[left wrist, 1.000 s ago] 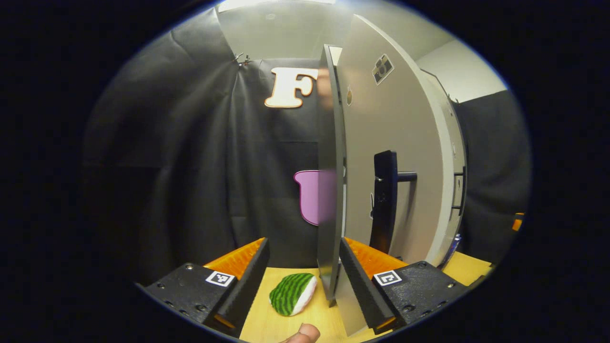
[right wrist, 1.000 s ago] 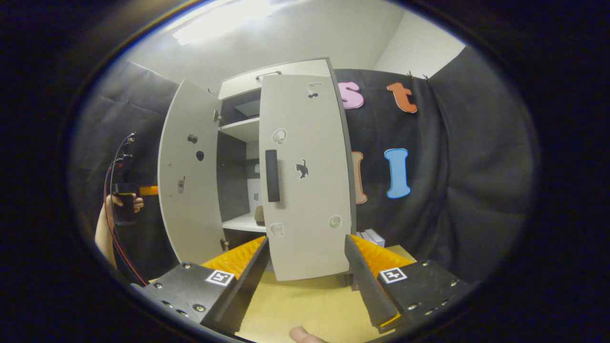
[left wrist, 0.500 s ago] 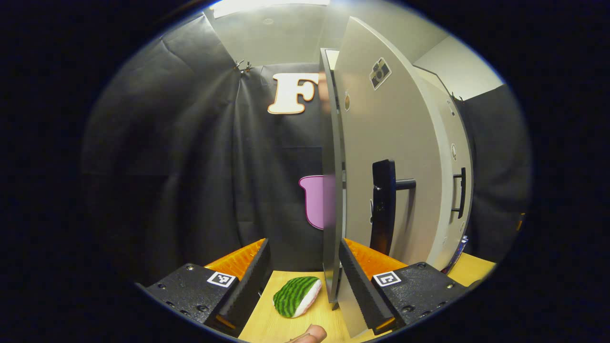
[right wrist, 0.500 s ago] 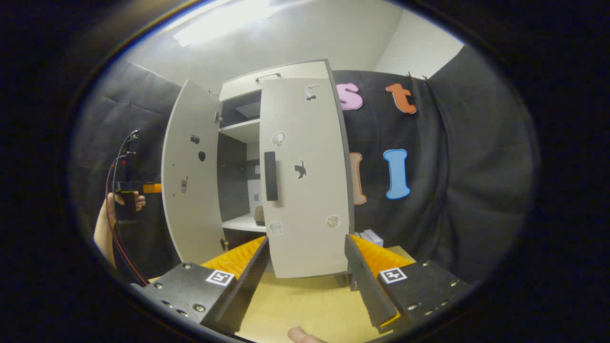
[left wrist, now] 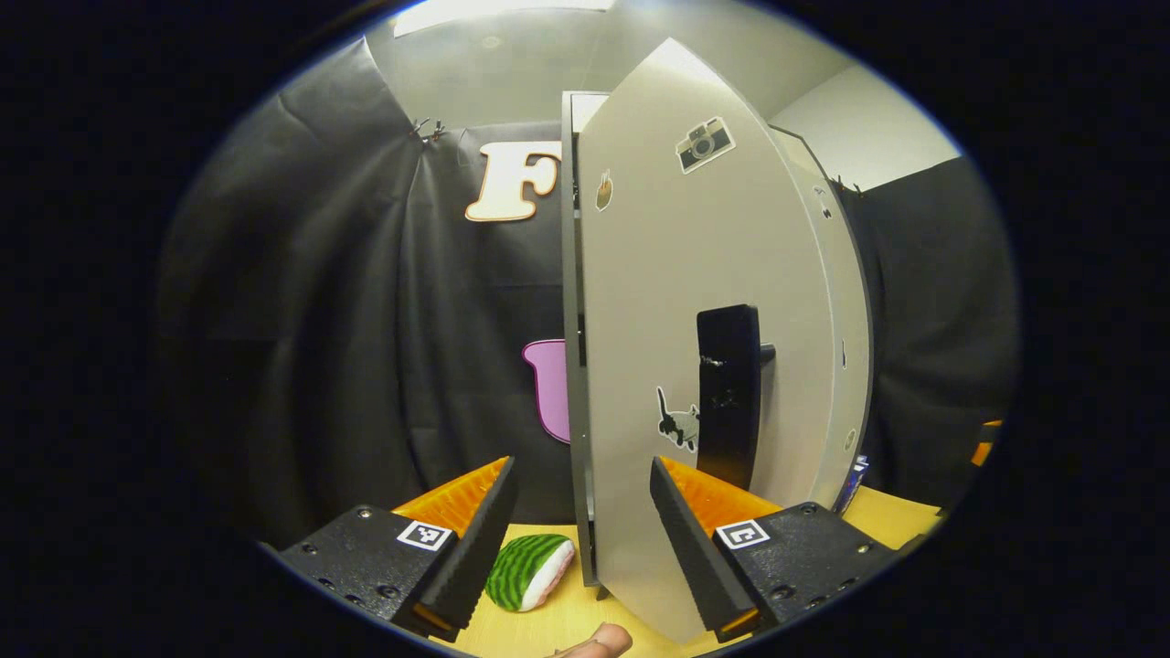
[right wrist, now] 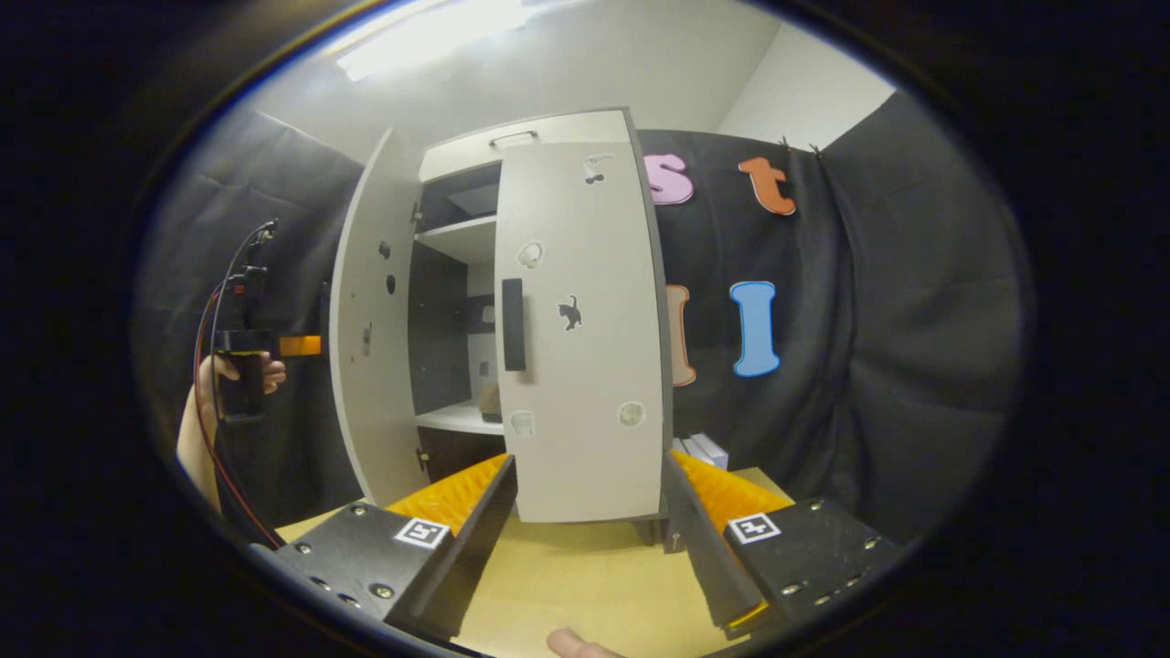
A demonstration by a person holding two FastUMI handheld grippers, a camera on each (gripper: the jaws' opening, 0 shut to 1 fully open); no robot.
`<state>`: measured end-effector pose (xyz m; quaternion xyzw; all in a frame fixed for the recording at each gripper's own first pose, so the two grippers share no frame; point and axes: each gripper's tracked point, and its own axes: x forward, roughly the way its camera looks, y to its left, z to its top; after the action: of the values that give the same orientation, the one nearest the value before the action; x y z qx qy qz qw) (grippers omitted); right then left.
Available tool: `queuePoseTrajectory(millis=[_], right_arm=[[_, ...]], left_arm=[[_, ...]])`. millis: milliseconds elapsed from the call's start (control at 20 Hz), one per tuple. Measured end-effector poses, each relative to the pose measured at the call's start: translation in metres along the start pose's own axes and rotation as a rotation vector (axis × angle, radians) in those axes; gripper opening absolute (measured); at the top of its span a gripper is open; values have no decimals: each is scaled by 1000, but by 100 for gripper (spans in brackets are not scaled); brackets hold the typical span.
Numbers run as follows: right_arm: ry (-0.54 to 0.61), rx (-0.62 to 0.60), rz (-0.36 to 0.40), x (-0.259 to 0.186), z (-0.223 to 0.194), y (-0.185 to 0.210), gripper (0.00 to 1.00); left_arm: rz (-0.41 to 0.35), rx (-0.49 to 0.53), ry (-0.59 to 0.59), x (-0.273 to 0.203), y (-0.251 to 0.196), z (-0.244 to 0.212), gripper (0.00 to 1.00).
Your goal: Grab one shoe with the right hand and put it into the shoe cabinet, grab the other shoe with the left hand and put it into the shoe cabinet; then close the right door with the right hand and the left door with the left hand.
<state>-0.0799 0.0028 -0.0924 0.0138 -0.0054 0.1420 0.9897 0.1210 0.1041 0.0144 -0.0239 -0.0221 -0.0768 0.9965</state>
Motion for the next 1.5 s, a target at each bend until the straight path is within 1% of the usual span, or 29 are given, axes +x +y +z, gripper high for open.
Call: queuePoseTrajectory(millis=[200,250,450,650,700,800,1000,1050,1100,1150,1200,1350,1400,1500], right_arm=[[-1,-5,-7,1,-1,-1,93],[-4,-8,-9,1,-1,-1,93],[-18,-13,-20,0,1,1,93],[-32,-7,-35,-1,2,0,93],[-34,3,-36,-1,3,1,95],[-35,20,-39,-1,5,1,95],[-40,32,-35,-4,12,5,95],[-42,27,-31,-5,15,8,95],[-44,21,-28,-6,16,11,92],[-47,16,-27,-8,18,13,95],[-52,11,-26,-10,20,15,92],[-75,-1,-31,-15,27,19,92],[-81,-2,-40,-18,27,19,95],[-86,2,-38,-23,26,23,95]], left_arm=[[-22,-14,7,11,-16,-1,89],[-28,-17,10,14,-23,-3,90],[-69,-25,47,21,-57,-13,89],[-76,-34,46,12,-82,-20,97],[-69,-32,39,12,-83,-17,96],[-63,-30,27,6,-90,-15,96],[-44,-23,51,-10,-93,-22,97],[-37,-25,53,-17,-93,-23,96],[-32,-30,49,-24,-93,-24,97],[-26,-34,47,-32,-93,-25,97],[-23,-35,44,-42,-93,-26,97],[-25,-41,29,-65,-94,-27,96],[-28,-45,24,-73,-95,-29,96],[-33,-61,14,-87,-96,-32,96]])
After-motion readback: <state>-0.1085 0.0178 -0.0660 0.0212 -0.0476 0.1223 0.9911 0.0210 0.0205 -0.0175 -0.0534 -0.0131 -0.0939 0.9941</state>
